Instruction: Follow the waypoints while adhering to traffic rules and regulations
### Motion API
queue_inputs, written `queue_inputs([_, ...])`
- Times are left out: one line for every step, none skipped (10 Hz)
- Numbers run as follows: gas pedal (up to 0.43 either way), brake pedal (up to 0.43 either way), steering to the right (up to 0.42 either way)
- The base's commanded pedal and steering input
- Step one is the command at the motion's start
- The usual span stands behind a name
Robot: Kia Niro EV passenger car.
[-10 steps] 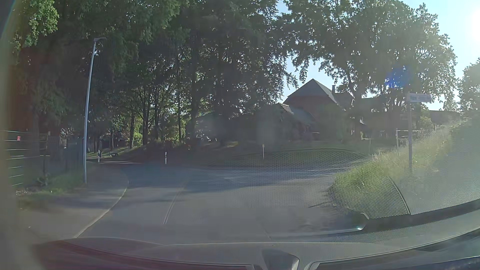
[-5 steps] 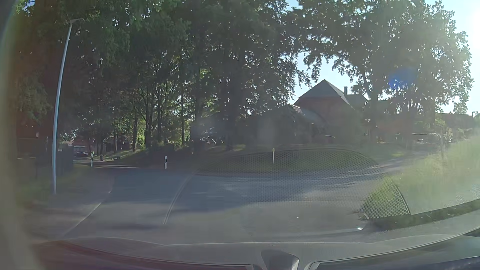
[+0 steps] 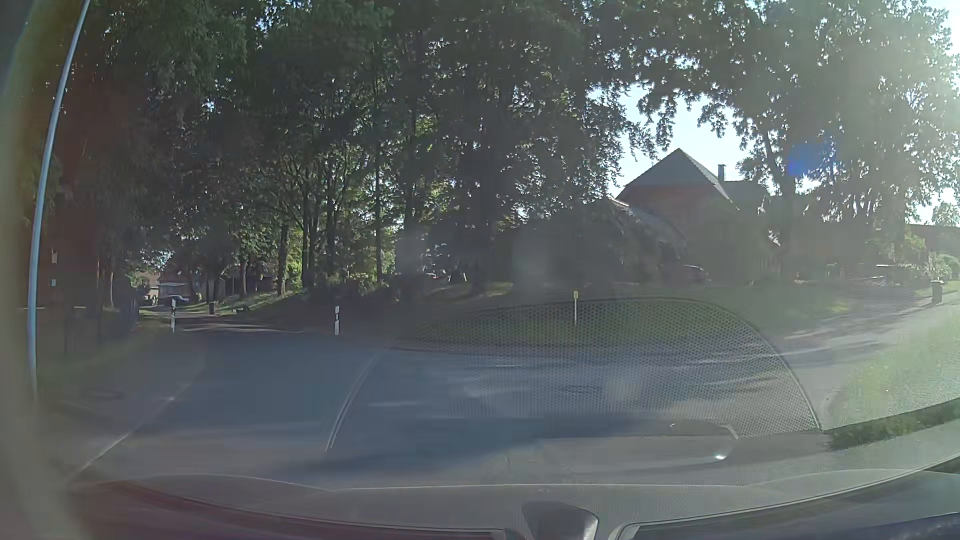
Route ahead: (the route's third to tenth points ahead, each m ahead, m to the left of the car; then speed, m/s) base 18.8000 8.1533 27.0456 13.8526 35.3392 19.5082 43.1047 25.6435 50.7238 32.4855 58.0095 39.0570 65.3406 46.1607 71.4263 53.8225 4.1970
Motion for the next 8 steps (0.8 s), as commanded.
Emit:
queue_inputs([0.169, 0.006, -0.101])
queue_inputs([0.169, 0.006, -0.108])
queue_inputs([0.169, 0.006, -0.115])
queue_inputs([0.169, 0.006, -0.124])
queue_inputs([0.169, 0.006, -0.133])
queue_inputs([0.169, 0.006, -0.140])
queue_inputs([0.169, 0.006, -0.145])
queue_inputs([0.169, 0.006, -0.151])
